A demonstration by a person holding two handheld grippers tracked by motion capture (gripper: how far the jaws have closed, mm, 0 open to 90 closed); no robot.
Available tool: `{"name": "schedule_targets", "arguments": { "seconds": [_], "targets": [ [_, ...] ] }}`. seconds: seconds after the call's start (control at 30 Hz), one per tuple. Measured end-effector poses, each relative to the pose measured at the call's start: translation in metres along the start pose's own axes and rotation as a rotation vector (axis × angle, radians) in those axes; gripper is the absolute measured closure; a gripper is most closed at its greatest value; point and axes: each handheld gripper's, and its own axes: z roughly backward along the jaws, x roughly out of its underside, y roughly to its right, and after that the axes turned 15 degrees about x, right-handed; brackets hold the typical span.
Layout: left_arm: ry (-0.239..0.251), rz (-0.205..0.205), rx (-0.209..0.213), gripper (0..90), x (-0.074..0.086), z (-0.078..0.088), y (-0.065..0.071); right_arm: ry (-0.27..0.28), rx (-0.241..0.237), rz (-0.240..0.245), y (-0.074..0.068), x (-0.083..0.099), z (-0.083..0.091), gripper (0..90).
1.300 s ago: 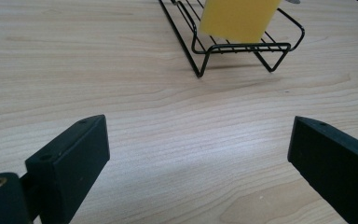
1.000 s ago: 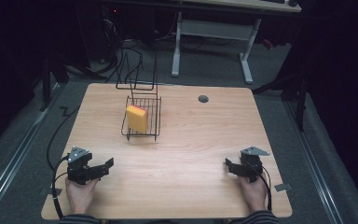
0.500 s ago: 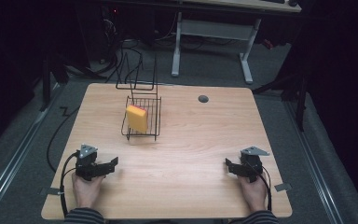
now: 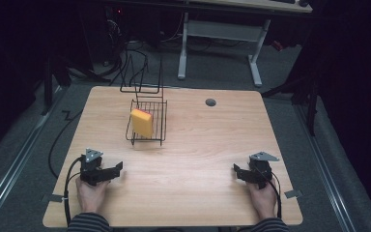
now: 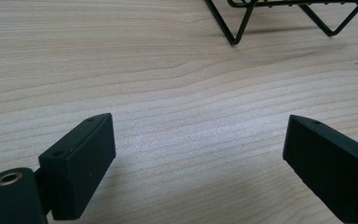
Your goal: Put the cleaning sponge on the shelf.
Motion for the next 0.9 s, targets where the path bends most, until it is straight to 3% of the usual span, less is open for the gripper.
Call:
{"name": "schedule_targets", "arguments": {
  "seconds": [0.5,0.77,0.9],
  "targets": [
    [-0.036,-0.002,-0.02,10.6,0.0,-0.01,0.0,-0.001,0.0,-0.001,0.0,0.0,0.0,25.1],
    [-0.04,-0.005,-0.064,14.5,0.0,-0.011,0.002,0.0,-0.001,0.001,0.0,0.0,0.0,25.1],
    [-0.059,-0.028,-0.098,15.1,0.0,-0.014,0.006,0.0,-0.001,0.001,0.0,0.0,0.0,25.1]
  ]
}}
